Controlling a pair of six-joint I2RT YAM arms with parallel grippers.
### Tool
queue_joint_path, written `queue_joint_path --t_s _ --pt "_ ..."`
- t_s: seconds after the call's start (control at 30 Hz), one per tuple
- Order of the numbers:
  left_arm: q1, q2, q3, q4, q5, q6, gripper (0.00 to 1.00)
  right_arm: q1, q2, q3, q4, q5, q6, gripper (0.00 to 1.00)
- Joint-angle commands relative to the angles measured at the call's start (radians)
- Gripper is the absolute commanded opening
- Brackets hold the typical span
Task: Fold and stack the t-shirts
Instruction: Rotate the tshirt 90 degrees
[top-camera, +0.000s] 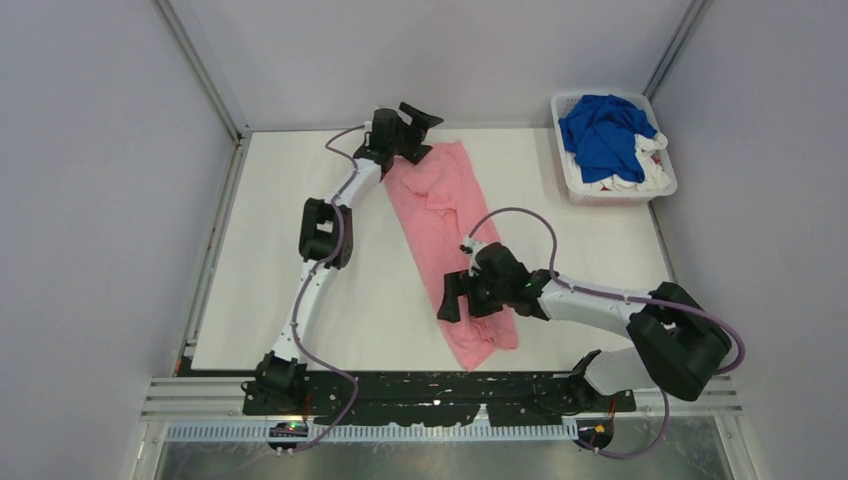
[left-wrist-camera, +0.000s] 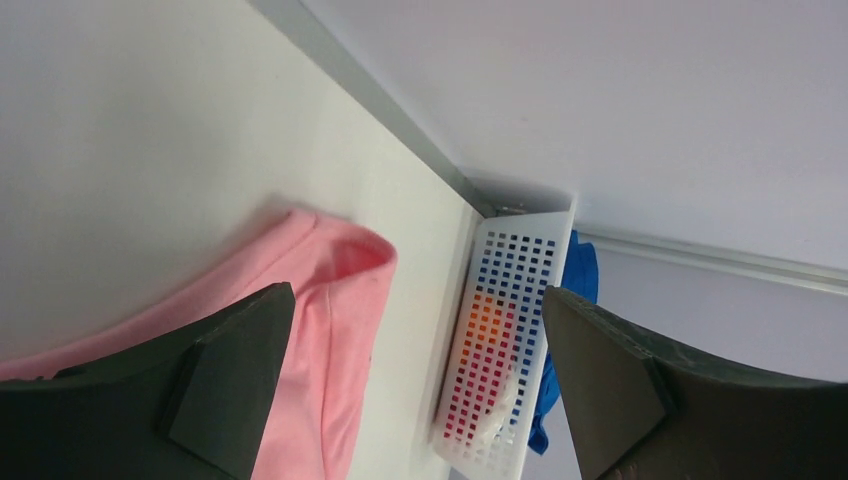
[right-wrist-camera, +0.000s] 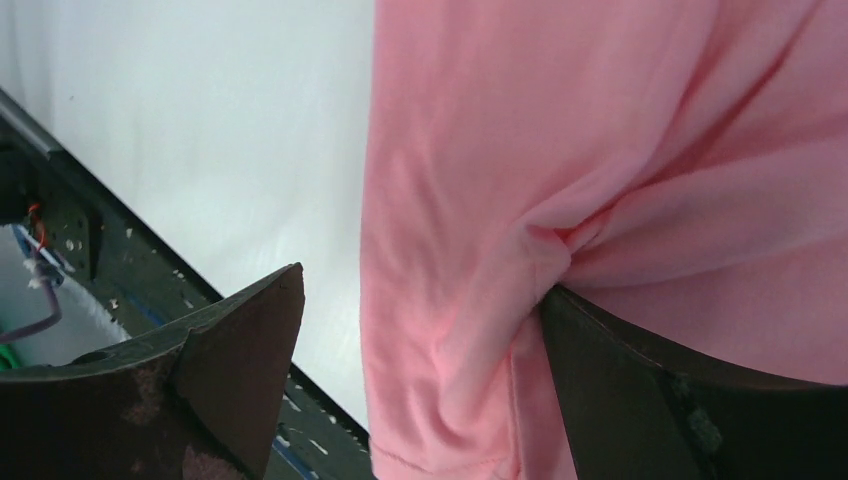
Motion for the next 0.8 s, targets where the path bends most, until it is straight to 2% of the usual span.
queue_joint_path --t_s 0.0,0.27,0.4,0.5,0.57,0.67,0.73,0.77 --pt "0.010 0.003 0.050 0.087 -0.115 -0.002 0.99 0.106 0.124 0.128 0.050 -0.068 0.030 0.96" --pt "0.039 -0.065 0.032 0.083 -0.062 0.074 0.99 0.210 0.309 0.356 0.020 -0.048 -0.024 0.95" --pt "0.036 -0.157 0.002 0.076 -0.019 0.131 0.99 0.213 0.279 0.382 0.001 0.001 -0.019 0.95" --pt "0.036 -0.241 -0.015 0.060 0.055 0.178 0.99 0.212 0.186 0.366 -0.038 0.076 -0.027 0.95" --pt "0.033 -0.325 -0.076 0.056 0.117 0.230 0.99 0.210 0.116 0.346 -0.086 0.172 -0.030 0.95" --pt "0.024 -0.506 -0.208 0.020 0.218 0.320 0.99 0.201 -0.001 0.281 -0.134 0.220 -0.018 0.95" --pt "0.013 -0.634 -0.332 -0.030 0.259 0.398 0.99 0.177 -0.059 0.225 -0.142 0.221 0.006 0.95" --pt "0.007 -0.700 -0.440 -0.052 0.268 0.437 0.99 0.171 -0.074 0.203 -0.142 0.215 0.015 0.95"
